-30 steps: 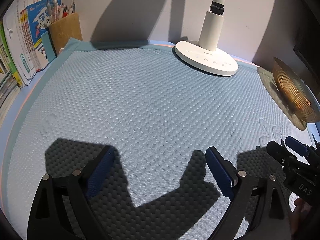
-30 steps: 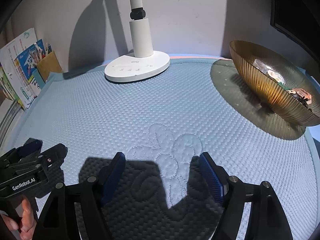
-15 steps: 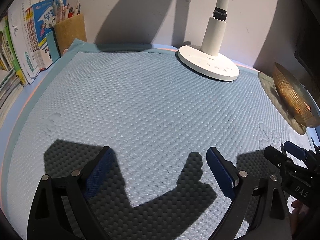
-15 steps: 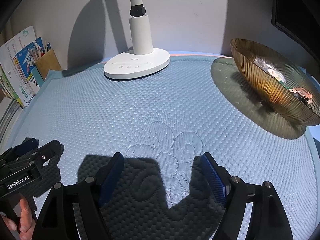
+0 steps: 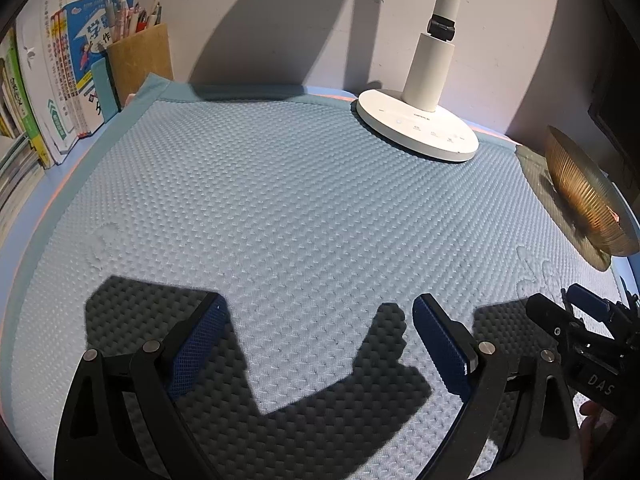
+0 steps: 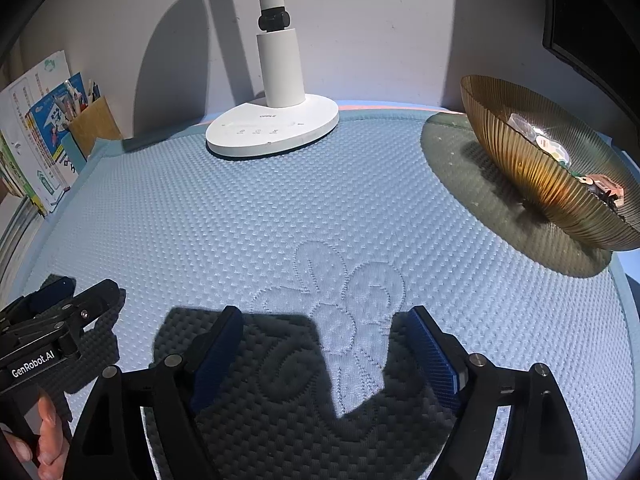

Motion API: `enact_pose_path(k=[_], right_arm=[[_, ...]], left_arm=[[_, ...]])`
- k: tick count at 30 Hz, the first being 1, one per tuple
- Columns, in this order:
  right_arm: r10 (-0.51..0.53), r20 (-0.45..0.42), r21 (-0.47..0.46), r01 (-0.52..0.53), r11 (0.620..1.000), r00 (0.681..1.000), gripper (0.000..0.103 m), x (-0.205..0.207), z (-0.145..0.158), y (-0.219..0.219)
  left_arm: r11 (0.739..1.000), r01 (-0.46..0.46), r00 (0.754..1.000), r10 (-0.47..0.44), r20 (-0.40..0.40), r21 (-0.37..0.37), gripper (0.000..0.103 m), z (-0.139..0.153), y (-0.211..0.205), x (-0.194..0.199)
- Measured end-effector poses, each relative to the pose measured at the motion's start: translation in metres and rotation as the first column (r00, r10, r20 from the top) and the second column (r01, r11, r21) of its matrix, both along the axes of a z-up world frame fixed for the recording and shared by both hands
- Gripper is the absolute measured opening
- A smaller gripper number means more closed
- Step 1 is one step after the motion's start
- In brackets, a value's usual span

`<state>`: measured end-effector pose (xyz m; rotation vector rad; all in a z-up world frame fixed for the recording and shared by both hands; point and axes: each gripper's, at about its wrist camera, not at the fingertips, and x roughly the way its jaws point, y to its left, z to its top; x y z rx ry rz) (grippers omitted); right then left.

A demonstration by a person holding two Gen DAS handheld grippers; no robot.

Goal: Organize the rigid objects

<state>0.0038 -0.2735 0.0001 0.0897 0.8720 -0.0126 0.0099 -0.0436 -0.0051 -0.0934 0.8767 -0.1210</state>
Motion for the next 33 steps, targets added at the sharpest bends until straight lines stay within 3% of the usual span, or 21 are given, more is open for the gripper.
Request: enact_pose_path(k=[33], right_arm=[[0.000,-0.002,0.000,0.000,1.000,1.000,0.083,-0.0006,-0.0011,-0.0005]], left_arm=[[1.000,0.008,1.000,-0.008,-0.011,0.000,0.096,-0.0012,0.0000,0.0004]])
